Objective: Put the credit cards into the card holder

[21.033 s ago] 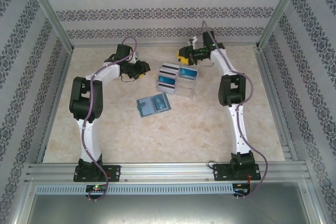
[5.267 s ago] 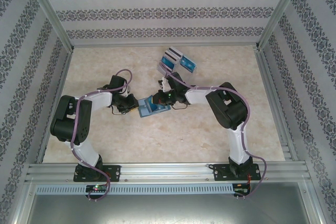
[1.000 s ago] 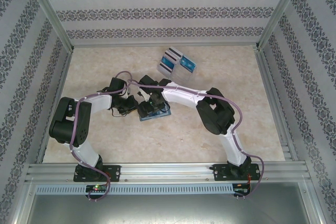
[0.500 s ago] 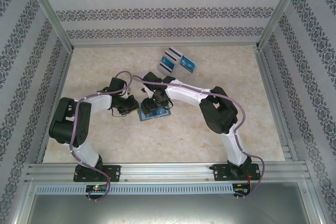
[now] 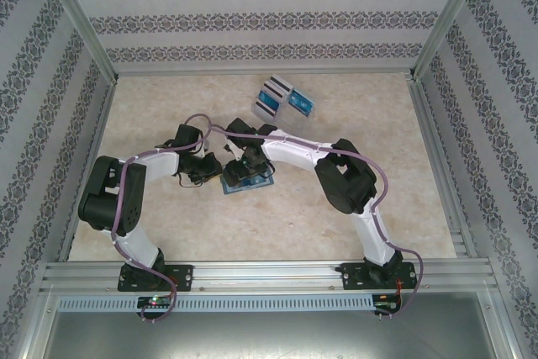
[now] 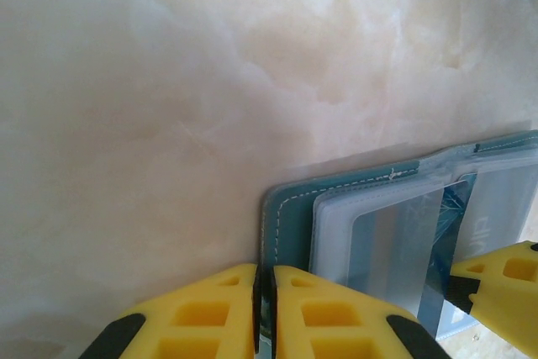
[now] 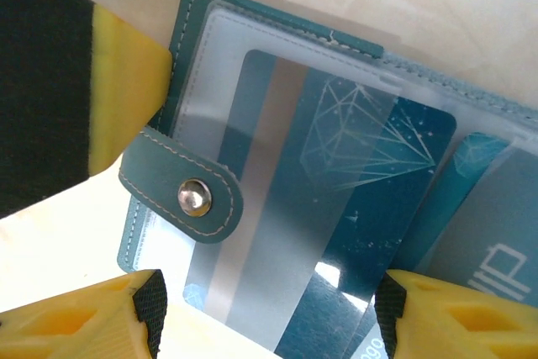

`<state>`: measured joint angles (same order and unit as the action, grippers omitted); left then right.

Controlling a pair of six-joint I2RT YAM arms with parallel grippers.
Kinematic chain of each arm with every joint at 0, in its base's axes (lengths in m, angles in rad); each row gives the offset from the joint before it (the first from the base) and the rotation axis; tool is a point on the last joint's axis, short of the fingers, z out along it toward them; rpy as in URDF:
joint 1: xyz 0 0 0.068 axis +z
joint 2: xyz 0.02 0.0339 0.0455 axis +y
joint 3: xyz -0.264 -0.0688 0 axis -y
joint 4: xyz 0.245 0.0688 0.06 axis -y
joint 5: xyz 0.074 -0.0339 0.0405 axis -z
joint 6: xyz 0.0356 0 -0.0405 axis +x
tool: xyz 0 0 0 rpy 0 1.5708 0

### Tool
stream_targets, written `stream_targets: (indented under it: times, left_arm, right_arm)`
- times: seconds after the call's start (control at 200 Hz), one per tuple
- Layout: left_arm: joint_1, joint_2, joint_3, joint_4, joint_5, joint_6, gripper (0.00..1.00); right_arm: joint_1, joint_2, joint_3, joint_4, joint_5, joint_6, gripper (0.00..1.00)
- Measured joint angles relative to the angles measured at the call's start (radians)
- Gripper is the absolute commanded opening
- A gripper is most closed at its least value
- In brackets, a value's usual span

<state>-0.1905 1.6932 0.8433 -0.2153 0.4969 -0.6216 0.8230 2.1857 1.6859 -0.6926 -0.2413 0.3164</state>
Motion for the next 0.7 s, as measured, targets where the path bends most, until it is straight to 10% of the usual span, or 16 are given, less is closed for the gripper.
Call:
stream_targets:
  times: [0.699]
  left_arm:
    - [0.0,-0.01,-0.011,0.003,-0.007,-0.01,0.14]
  right_arm:
    - [0.029,0.003,0.042,-0.053,-0.007,0.01,0.69]
